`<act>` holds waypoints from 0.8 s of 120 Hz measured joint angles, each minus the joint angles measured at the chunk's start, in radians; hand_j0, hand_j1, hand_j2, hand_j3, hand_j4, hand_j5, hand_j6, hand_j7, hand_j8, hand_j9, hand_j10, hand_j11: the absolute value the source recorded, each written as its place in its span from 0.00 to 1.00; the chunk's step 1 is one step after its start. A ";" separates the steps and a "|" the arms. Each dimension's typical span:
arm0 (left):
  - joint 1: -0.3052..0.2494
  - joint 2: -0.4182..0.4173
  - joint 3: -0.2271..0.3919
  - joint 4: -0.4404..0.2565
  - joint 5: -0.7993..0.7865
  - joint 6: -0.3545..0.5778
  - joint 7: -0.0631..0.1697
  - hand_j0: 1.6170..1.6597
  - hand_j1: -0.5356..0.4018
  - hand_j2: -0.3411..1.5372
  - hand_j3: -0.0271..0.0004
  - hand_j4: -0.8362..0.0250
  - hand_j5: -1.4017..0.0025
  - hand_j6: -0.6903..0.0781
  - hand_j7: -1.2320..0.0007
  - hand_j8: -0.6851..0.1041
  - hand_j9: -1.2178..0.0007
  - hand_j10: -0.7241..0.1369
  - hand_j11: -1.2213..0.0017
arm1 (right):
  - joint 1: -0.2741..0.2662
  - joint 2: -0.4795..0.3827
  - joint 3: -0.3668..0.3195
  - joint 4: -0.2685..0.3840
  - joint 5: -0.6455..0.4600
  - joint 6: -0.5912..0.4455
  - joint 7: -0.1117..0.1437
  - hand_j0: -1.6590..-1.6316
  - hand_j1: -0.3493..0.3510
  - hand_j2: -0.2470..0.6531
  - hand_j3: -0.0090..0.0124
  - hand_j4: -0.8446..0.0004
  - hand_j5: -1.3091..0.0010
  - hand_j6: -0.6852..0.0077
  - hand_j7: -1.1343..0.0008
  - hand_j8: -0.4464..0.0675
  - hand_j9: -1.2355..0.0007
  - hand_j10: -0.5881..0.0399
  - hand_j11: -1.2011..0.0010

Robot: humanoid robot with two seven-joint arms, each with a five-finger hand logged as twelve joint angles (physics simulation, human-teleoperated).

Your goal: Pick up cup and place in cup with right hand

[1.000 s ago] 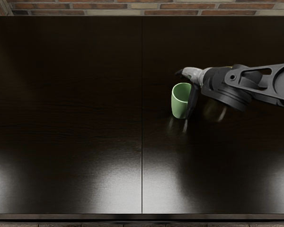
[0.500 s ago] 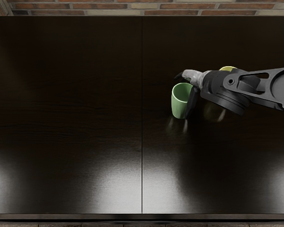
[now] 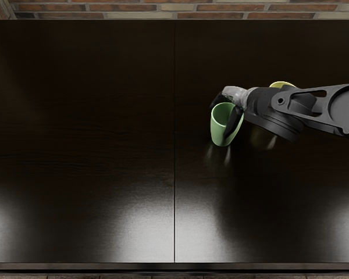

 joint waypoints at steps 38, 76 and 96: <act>0.000 0.000 0.000 0.000 0.000 0.000 0.000 0.96 0.94 0.18 0.98 0.97 0.99 0.89 1.00 0.86 1.00 0.84 0.99 | 0.009 -0.063 0.079 -0.010 0.007 0.026 0.001 0.32 0.73 0.26 0.38 0.52 0.40 0.72 0.37 0.70 0.39 0.63 0.37; 0.000 0.000 0.000 0.000 0.000 0.000 0.000 0.96 0.94 0.18 0.99 0.97 0.99 0.89 1.00 0.86 1.00 0.84 0.99 | 0.167 -0.283 0.156 -0.006 0.027 0.197 -0.002 0.50 0.78 0.37 0.39 0.54 0.35 0.74 0.34 0.73 0.34 0.64 0.33; 0.000 0.000 0.000 0.000 0.000 0.000 0.000 0.96 0.94 0.18 0.99 0.97 0.99 0.89 1.00 0.86 1.00 0.84 0.99 | 0.213 -0.402 0.147 -0.003 0.040 0.270 -0.002 0.63 0.78 0.34 0.38 0.53 0.34 0.74 0.34 0.72 0.33 0.62 0.33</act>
